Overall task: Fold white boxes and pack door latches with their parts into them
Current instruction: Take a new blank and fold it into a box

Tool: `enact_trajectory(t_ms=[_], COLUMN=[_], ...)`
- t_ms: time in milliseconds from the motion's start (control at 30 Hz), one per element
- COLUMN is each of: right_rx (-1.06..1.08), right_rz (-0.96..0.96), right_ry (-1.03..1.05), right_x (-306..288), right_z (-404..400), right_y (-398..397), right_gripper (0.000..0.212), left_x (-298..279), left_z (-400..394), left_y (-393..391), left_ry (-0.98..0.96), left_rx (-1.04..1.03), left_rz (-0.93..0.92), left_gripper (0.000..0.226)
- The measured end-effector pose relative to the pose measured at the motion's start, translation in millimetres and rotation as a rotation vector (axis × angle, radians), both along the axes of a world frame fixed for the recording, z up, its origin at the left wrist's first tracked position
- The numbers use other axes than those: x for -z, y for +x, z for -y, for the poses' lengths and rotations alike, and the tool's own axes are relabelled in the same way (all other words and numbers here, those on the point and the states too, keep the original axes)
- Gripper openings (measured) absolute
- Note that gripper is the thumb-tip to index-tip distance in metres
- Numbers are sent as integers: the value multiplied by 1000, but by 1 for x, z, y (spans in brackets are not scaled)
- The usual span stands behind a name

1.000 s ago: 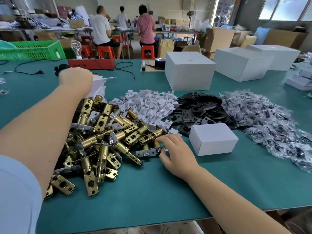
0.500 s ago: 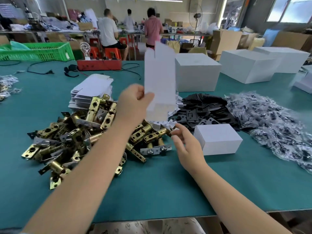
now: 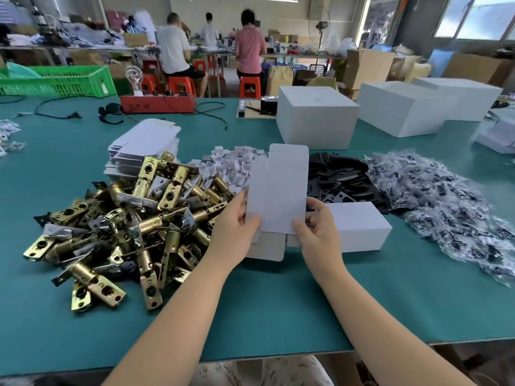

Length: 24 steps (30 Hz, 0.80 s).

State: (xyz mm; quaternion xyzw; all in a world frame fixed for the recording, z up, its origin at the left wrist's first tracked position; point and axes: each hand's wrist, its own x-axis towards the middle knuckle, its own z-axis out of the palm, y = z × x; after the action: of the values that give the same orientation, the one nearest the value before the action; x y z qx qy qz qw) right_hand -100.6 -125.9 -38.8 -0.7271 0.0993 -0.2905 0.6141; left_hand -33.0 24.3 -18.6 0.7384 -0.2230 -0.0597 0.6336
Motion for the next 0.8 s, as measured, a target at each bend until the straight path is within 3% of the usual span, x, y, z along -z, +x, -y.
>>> enact_trajectory(t_ms=[200, 333, 500, 667, 800], right_rx=[-205, -254, -183, -129, -113], right_rz=[6, -117, -105, -69, -28], right_ry=[199, 161, 95, 104, 146], right_x=[2, 3, -2, -4, -5], right_z=[-1, -1, 1, 3, 6], right_y=[-2, -4, -5, -6, -6], right_gripper=[25, 14, 13, 20, 21], left_x=[0, -3, 2, 7, 4], left_z=[2, 0, 5, 7, 0], left_y=[-5, -11, -17, -13, -7], left_ry=[90, -1, 7, 286, 312], left_rx=[137, 160, 66, 184, 345], left_rz=[45, 27, 229, 211, 95], left_gripper=[47, 36, 27, 72, 76])
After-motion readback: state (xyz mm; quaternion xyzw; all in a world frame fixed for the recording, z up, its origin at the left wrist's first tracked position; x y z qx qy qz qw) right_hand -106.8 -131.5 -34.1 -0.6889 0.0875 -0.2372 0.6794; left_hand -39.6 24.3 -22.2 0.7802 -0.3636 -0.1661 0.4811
